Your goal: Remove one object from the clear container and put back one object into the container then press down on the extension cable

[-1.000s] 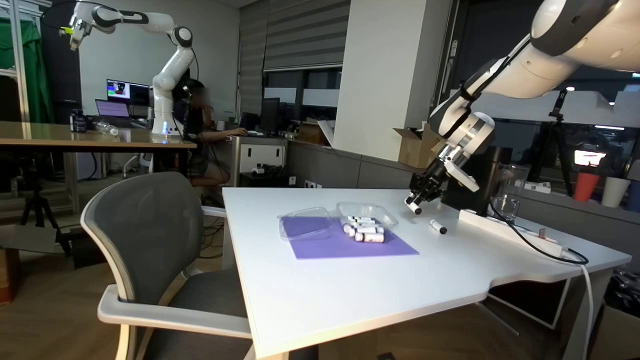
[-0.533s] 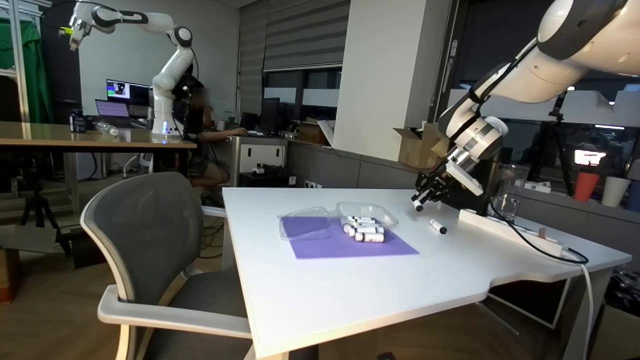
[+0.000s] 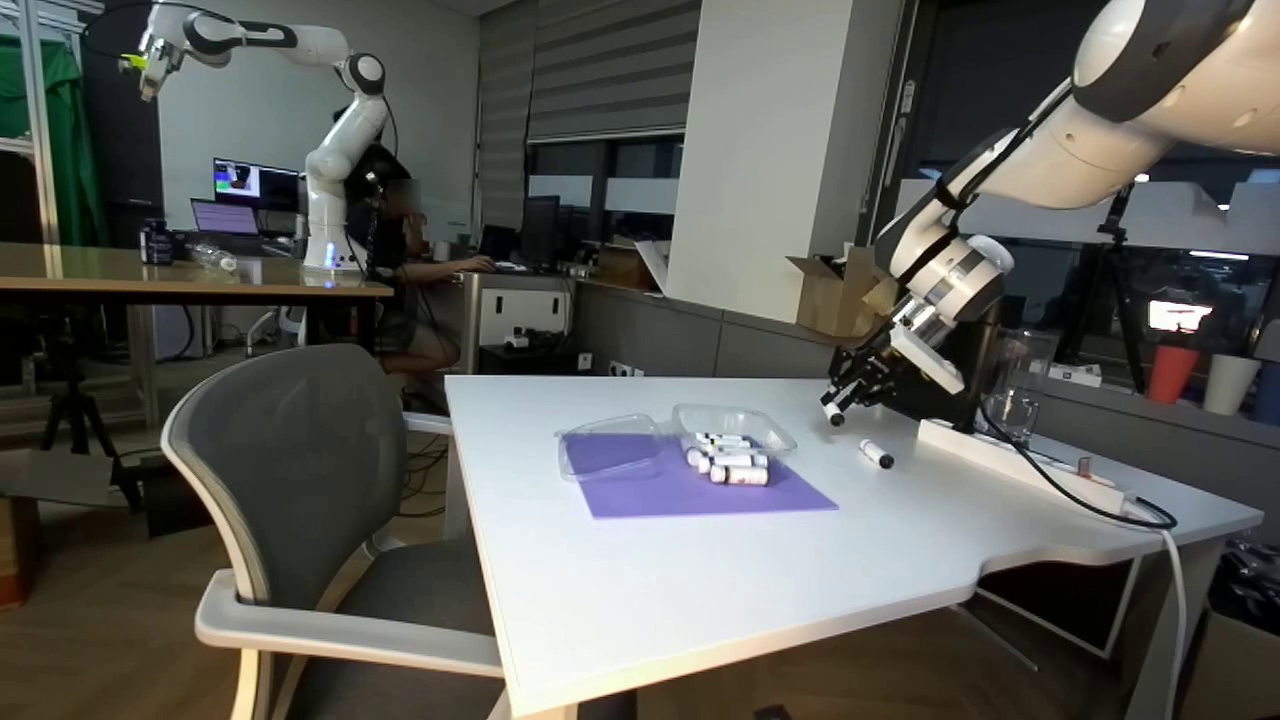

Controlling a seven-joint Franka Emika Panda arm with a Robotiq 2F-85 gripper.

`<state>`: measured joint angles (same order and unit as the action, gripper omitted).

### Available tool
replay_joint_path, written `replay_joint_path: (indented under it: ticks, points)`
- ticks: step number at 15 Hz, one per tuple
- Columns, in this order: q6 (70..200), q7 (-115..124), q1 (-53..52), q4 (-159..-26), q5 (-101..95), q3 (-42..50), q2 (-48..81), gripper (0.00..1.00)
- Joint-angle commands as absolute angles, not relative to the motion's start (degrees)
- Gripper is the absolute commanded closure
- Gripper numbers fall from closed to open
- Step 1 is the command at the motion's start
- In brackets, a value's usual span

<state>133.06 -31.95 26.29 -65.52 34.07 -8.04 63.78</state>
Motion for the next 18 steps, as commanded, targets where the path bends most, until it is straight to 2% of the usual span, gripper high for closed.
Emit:
replay_joint_path:
  ticks: [1,18]
  points:
    - [133.5,-31.5,26.2,-65.6,34.3,-8.0,63.8,0.93]
    - [142.1,-30.4,25.6,-65.4,37.9,-6.8,67.1,0.93]
